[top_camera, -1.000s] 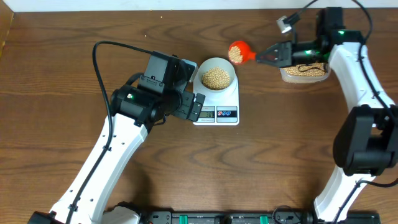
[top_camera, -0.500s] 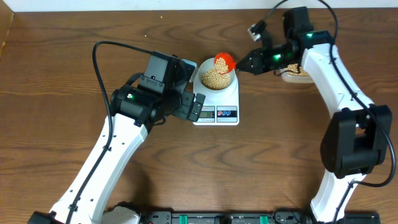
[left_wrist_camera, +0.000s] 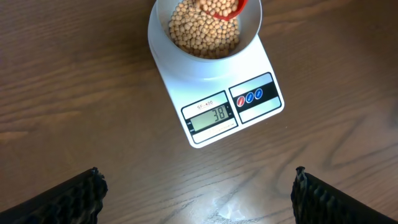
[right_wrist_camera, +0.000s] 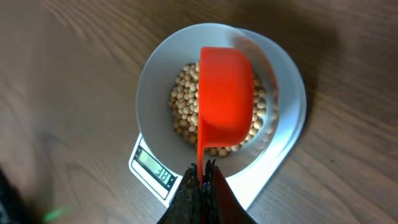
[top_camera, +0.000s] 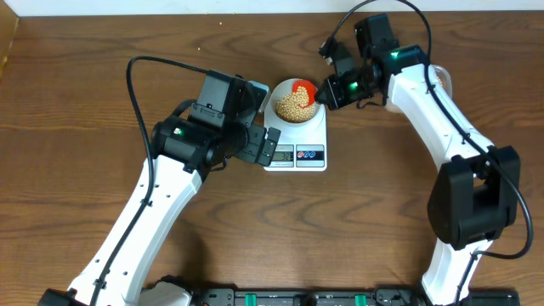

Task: Scoop item into bowl and weigh 50g on scale
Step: 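Tilt the red scoop slowly to trickle soybeans into the bowl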

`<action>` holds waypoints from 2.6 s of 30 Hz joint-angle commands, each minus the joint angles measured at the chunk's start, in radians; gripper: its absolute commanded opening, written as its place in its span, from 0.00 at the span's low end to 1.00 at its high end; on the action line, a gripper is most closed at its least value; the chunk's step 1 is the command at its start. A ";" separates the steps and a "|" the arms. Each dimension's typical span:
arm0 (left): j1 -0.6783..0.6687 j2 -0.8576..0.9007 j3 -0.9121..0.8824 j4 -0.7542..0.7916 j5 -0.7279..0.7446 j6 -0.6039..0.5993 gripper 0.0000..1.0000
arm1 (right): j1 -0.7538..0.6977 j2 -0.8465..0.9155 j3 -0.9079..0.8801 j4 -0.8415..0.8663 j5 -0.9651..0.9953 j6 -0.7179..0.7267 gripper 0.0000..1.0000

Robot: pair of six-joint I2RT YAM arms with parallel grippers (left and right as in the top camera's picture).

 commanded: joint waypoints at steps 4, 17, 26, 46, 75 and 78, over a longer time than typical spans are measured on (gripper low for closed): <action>0.002 -0.005 0.007 -0.003 0.008 -0.008 0.97 | 0.041 -0.067 0.006 0.004 0.118 -0.014 0.01; 0.002 -0.005 0.007 -0.003 0.008 -0.008 0.97 | 0.099 -0.068 0.006 0.006 0.220 -0.041 0.01; 0.002 -0.005 0.007 -0.003 0.008 -0.008 0.97 | 0.106 -0.069 0.006 0.010 0.220 -0.060 0.01; 0.002 -0.005 0.007 -0.003 0.008 -0.008 0.97 | 0.106 -0.084 0.006 0.017 0.221 -0.082 0.01; 0.002 -0.005 0.007 -0.003 0.008 -0.008 0.97 | 0.106 -0.084 0.006 0.016 0.220 -0.164 0.01; 0.002 -0.005 0.007 -0.003 0.009 -0.008 0.97 | 0.106 -0.084 0.006 0.016 0.220 -0.166 0.01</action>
